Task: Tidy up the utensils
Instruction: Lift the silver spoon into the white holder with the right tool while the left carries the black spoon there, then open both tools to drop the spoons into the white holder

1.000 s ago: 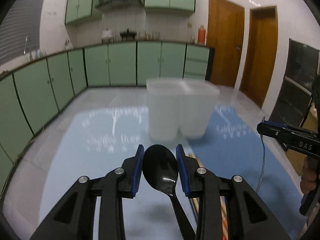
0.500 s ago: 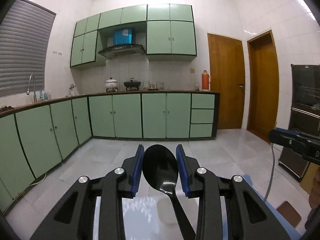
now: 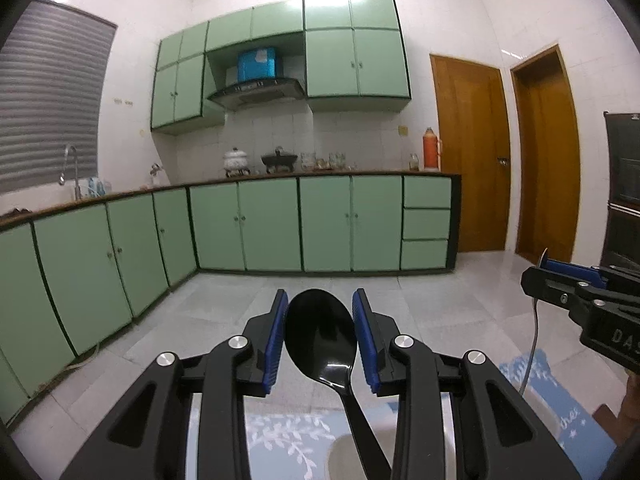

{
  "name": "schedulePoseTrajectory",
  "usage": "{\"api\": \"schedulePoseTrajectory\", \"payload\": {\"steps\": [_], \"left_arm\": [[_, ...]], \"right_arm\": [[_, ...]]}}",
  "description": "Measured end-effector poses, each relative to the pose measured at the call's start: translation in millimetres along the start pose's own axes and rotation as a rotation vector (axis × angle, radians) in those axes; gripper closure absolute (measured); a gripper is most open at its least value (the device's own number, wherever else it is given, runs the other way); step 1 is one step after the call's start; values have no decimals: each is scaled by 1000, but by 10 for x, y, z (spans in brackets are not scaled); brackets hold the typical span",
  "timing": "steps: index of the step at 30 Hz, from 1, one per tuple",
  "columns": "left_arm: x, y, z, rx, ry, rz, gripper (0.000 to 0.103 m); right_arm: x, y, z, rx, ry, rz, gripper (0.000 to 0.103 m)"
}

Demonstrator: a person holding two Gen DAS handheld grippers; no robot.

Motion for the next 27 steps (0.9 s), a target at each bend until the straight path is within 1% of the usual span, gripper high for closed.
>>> {"api": "schedulePoseTrajectory", "payload": {"steps": [2, 4, 5, 7, 10, 12, 13, 15, 16, 18, 19, 20, 21, 24, 25, 27], "left_arm": [[-37, -6, -85, -18, -17, -4, 69], [-65, -42, -147, -31, -32, -10, 64], [-80, -74, -151, -31, -38, -13, 63], [-107, -154, -146, -28, -43, -17, 62], [-136, -328, -149, -28, -43, -16, 60], [-167, -495, -166, -41, -49, -9, 51], [-176, -555, -171, -48, -53, -10, 49], [-182, -755, -240, -73, -63, -14, 42], [-171, -873, -295, -91, -65, -23, 40], [-150, -1105, -425, -131, -68, -26, 34], [-145, -1188, -488, -148, -73, -31, 31], [-133, -1288, -573, -169, -86, -40, 26], [-112, -1412, -691, -198, -101, -54, 23], [-38, -1733, -1037, -274, -100, -66, 23], [-14, -1838, -1149, -296, -100, -69, 23], [49, -2037, -1349, -329, -100, -76, 23]], "right_arm": [[-35, 25, -104, -31, -6, 25, 74], [-46, 23, -171, -50, 3, 38, 71], [-54, -6, -189, -55, 9, 41, 67], [-22, -56, -222, -60, 33, 46, 65], [53, -196, -255, -56, 65, 43, 59], [143, -367, -268, -42, 78, 30, 49], [173, -462, -283, -33, 85, 27, 46], [229, -685, -372, -27, 90, 18, 34], [246, -788, -431, -26, 89, 17, 31], [262, -1026, -567, -23, 88, 9, 15], [268, -1161, -655, -23, 88, -1, 13], [268, -1283, -752, -32, 92, -4, 11], [260, -1369, -843, -46, 96, -2, 10], [259, -1674, -1195, -103, 122, -2, 9], [219, -1735, -1242, -118, 127, -5, 9], [174, -1902, -1441, -147, 138, -15, 9]]}}
Point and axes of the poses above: each gripper's, at about its wrist camera, not at the fingertips, and y roughly the way its jaws point, x to its right, z to its top, the point moved 8 cm from there along y, roughly the way its jaws point, and after that the axes turned 5 degrees about -z, right-handed, at the moved point
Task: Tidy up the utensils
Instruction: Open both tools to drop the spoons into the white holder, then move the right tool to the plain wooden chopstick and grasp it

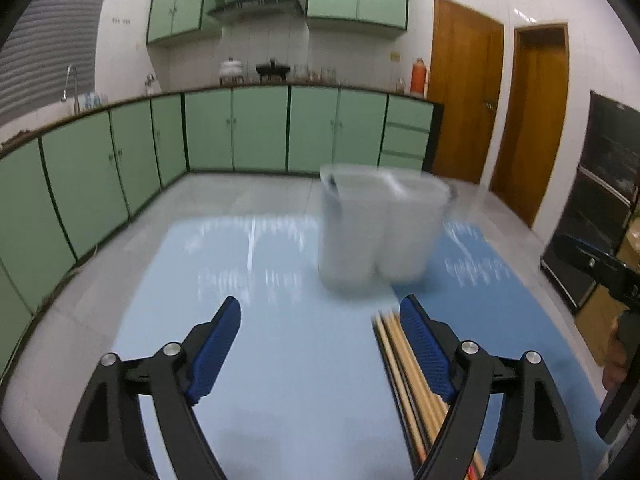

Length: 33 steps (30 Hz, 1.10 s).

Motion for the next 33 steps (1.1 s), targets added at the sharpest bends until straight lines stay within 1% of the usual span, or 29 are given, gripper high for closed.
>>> {"api": "schedulePoseTrajectory", "payload": {"steps": [6, 7, 9, 11, 14, 16, 17, 18, 21, 25, 30, 33], "left_arm": [[106, -295, -561, -42, 10, 28, 23], [98, -326, -620, -47, 3, 26, 23], [99, -385, -754, -55, -13, 25, 23], [94, -420, -841, -69, -19, 36, 25], [83, -471, -973, -95, -32, 39, 29], [85, -511, -1057, -117, -30, 51, 32], [75, -524, -1088, -126, -34, 51, 33], [59, -548, -1129, -135, -44, 52, 34], [47, -596, -1187, -145, -56, 59, 35], [60, -654, -1267, -147, -57, 62, 35], [66, -675, -1295, -150, -60, 66, 35], [51, -699, -1305, -148, -61, 66, 35]], "right_arm": [[-74, -340, -650, -57, 6, -30, 9], [-97, -377, -765, -69, 3, -42, 9], [-145, -428, -993, -105, 12, -40, 9], [-177, -471, -1127, -124, 13, -38, 9], [-264, -541, -1332, -131, -25, -52, 9], [-315, -558, -1443, -145, -45, -50, 14], [-331, -556, -1478, -155, -50, -47, 19], [-353, -562, -1529, -168, -54, -41, 22], [-413, -593, -1585, -180, -54, -29, 27], [-527, -658, -1623, -172, -83, -13, 34], [-619, -657, -1725, -193, -118, -7, 50], [-667, -630, -1814, -215, -139, -2, 56]]}}
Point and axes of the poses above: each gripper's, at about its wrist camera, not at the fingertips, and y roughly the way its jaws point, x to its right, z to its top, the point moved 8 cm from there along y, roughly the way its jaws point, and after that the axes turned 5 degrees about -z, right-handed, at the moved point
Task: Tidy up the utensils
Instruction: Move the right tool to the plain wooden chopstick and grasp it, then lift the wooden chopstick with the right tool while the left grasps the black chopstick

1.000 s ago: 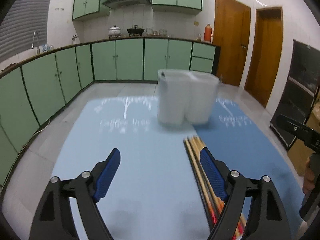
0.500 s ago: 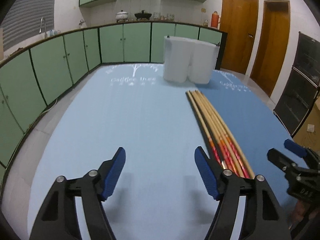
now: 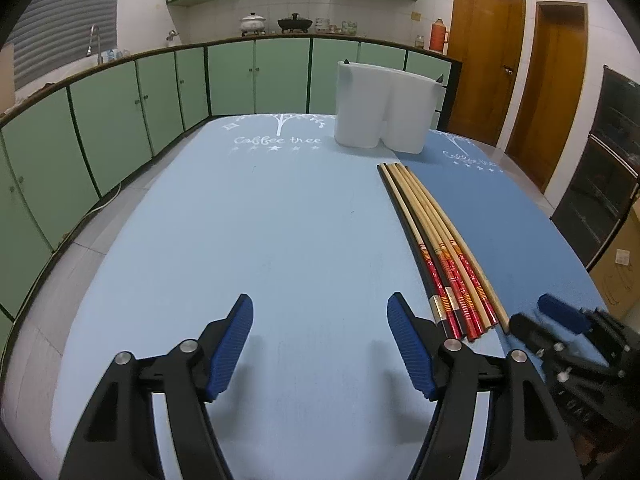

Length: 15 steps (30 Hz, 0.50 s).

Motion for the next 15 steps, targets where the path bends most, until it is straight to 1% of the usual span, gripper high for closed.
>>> {"api": "schedulePoseTrajectory", "payload": {"steps": [1, 4, 6, 7, 8, 11, 15], "left_arm": [[-3, -4, -2, 1, 0, 0, 35], [-3, -10, -13, 1, -3, -3, 35], [2, -1, -15, -1, -4, -4, 35], [5, 9, -14, -3, -4, -6, 35], [15, 16, -19, -6, -5, -8, 35], [74, 36, -44, -16, 0, -33, 35], [219, 65, -98, -37, 23, -79, 35]], "right_arm": [[-17, 11, -6, -2, -5, 3, 56], [-66, 25, -19, 9, -41, -13, 63], [-61, 37, 1, 8, -45, -3, 82], [-51, 40, 3, 7, -43, -1, 85], [-34, 45, 5, 5, -41, 2, 90], [-11, 50, 10, -1, -26, 21, 92], [-21, 86, 39, -3, -22, 34, 88]]}}
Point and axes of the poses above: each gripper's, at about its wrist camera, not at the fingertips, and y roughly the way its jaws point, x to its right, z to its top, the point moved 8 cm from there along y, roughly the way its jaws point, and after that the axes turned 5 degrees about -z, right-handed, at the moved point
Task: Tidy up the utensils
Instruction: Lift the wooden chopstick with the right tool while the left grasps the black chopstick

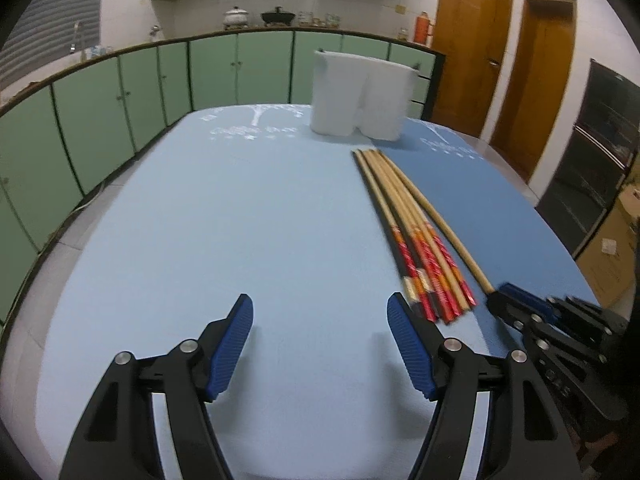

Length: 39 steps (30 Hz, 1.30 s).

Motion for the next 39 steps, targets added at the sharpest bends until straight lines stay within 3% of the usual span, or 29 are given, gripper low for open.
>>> {"api": "schedulePoseTrajectory", "payload": {"steps": [5, 8, 13, 18, 23, 27, 32, 39], "left_arm": [[156, 72, -58, -25, 28, -40, 35], [202, 123, -97, -39, 36, -43, 35], [232, 182, -108, -35, 57, -25, 34], [79, 196, -108, -29, 47, 52, 38], [140, 100, -66, 1, 19, -28, 39], [318, 104, -101, -17, 64, -79, 39], [283, 187, -141, -35, 95, -20, 38], [48, 153, -91, -21, 20, 10, 38]], "right_arm": [[19, 39, 19, -11, 24, 41, 96], [121, 22, 11, -9, 40, 14, 97], [353, 2, -1, -8, 79, -39, 97], [439, 16, -14, -10, 98, -54, 97], [453, 20, -15, -9, 94, -60, 97], [458, 22, -20, -9, 94, -59, 97], [457, 22, -21, -10, 96, -56, 97], [447, 27, -25, -7, 93, -48, 93]]}}
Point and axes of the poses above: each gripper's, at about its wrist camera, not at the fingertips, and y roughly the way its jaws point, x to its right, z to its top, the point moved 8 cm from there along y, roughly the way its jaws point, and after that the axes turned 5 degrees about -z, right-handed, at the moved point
